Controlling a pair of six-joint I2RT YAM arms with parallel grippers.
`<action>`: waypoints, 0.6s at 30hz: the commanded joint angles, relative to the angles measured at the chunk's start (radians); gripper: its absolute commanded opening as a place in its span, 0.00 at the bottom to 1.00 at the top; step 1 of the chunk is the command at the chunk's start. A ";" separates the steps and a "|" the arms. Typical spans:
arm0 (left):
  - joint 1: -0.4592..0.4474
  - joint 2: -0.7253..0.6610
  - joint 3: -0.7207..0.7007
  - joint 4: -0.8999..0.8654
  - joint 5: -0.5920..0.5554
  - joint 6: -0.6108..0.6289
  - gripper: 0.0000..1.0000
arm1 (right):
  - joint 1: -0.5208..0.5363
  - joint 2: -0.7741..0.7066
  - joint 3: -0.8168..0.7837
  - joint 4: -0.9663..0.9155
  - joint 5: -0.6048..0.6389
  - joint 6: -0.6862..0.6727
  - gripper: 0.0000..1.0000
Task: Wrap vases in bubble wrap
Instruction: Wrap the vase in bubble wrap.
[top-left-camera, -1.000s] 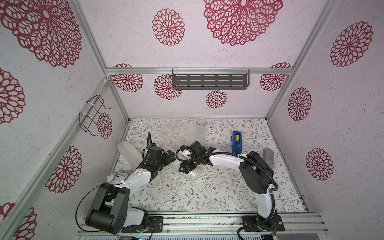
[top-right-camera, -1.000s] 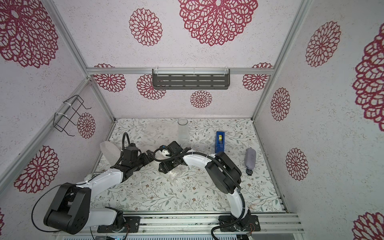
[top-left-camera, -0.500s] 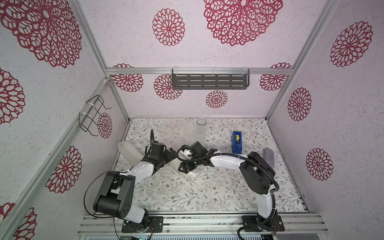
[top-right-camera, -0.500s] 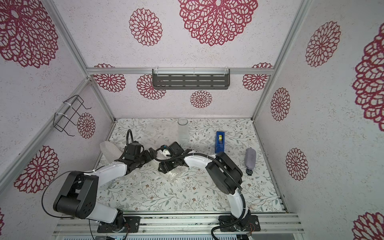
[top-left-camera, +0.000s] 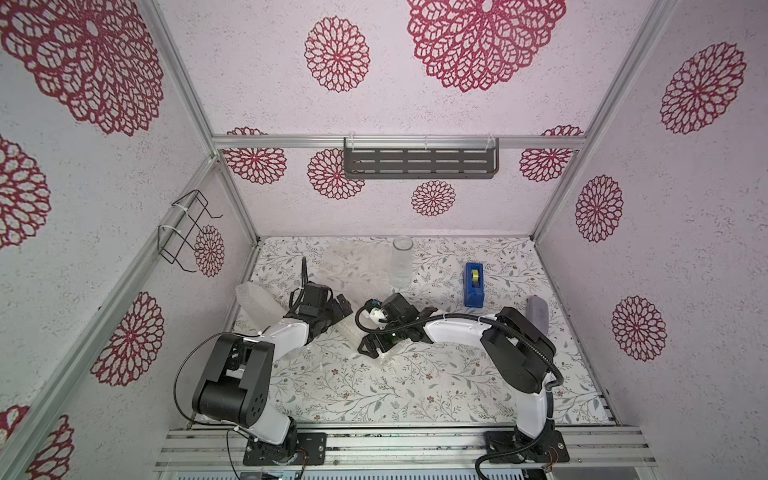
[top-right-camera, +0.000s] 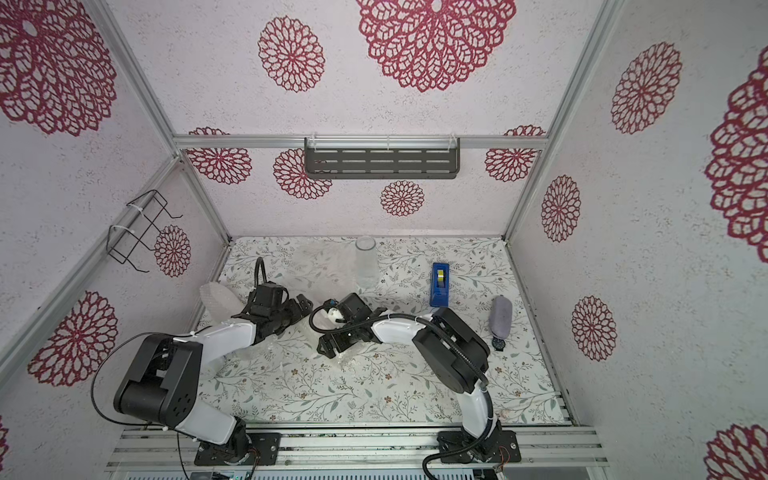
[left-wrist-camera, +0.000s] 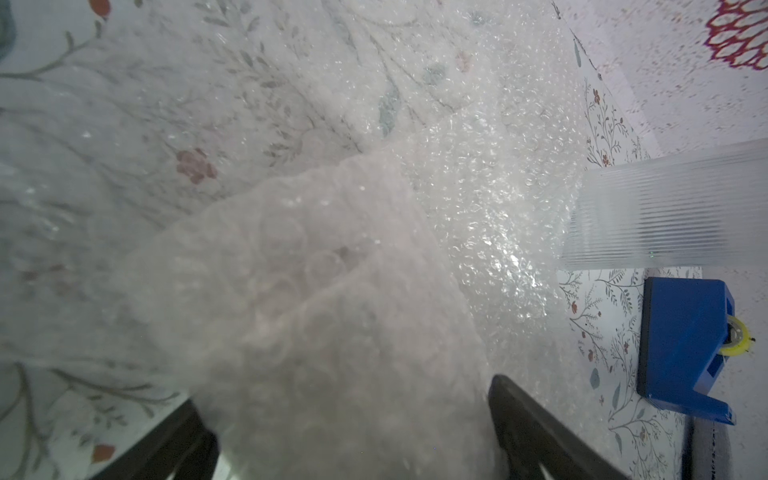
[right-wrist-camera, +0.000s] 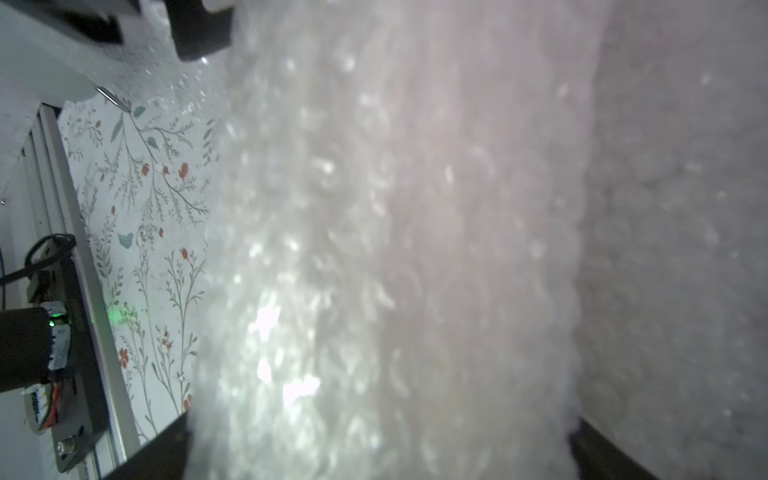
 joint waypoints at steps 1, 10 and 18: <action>0.018 0.044 0.005 -0.102 -0.059 0.002 0.98 | 0.010 -0.067 -0.019 -0.049 0.031 0.000 0.99; 0.019 0.072 0.030 -0.138 -0.083 -0.001 0.97 | 0.010 -0.237 -0.131 -0.045 0.154 0.011 0.99; 0.014 0.091 0.056 -0.152 -0.087 0.001 0.97 | 0.011 -0.363 -0.192 -0.086 0.304 0.010 0.99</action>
